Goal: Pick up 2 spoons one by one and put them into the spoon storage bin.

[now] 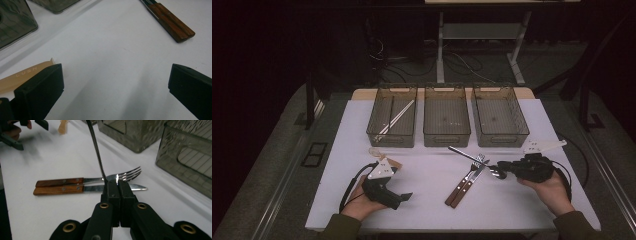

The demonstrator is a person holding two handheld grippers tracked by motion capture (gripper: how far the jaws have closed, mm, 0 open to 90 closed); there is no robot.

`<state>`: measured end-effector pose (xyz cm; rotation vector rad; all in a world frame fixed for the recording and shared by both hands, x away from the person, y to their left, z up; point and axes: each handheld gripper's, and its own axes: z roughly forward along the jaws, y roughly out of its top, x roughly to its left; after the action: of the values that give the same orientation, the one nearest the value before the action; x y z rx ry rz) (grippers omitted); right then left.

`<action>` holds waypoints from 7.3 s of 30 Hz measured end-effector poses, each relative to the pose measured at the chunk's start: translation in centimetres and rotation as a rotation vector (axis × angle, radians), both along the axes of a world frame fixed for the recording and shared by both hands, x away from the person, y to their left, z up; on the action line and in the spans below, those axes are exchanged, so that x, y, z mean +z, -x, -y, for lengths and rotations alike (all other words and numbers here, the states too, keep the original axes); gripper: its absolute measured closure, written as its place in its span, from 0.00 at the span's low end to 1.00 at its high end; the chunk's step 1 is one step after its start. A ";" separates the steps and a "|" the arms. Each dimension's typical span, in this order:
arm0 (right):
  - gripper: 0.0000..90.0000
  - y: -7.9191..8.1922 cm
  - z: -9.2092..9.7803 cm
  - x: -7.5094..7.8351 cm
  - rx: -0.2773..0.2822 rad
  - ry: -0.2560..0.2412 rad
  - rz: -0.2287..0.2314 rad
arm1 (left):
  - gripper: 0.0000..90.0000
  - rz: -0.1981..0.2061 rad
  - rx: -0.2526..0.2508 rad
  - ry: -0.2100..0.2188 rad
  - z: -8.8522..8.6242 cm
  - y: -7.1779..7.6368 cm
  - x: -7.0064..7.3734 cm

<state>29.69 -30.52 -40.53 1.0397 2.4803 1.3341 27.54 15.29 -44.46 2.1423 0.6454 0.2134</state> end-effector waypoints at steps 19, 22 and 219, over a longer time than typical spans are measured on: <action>0.99 -3.3 -1.9 1.1 -0.038 -0.026 0.031 | 0.00 0.000 -0.001 0.001 0.0 0.0 0.0; 0.99 -3.7 -2.4 1.2 -0.039 -0.030 0.036 | 0.00 -0.001 -0.003 0.000 0.0 0.0 0.0; 0.15 3.2 -1.8 -4.8 -0.037 0.052 0.041 | 0.67 -0.046 0.271 -0.069 -6.5 -5.5 2.5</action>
<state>26.53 -28.74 -45.30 1.0305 2.4407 1.2602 33.07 21.78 -42.00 2.1258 0.9690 0.3375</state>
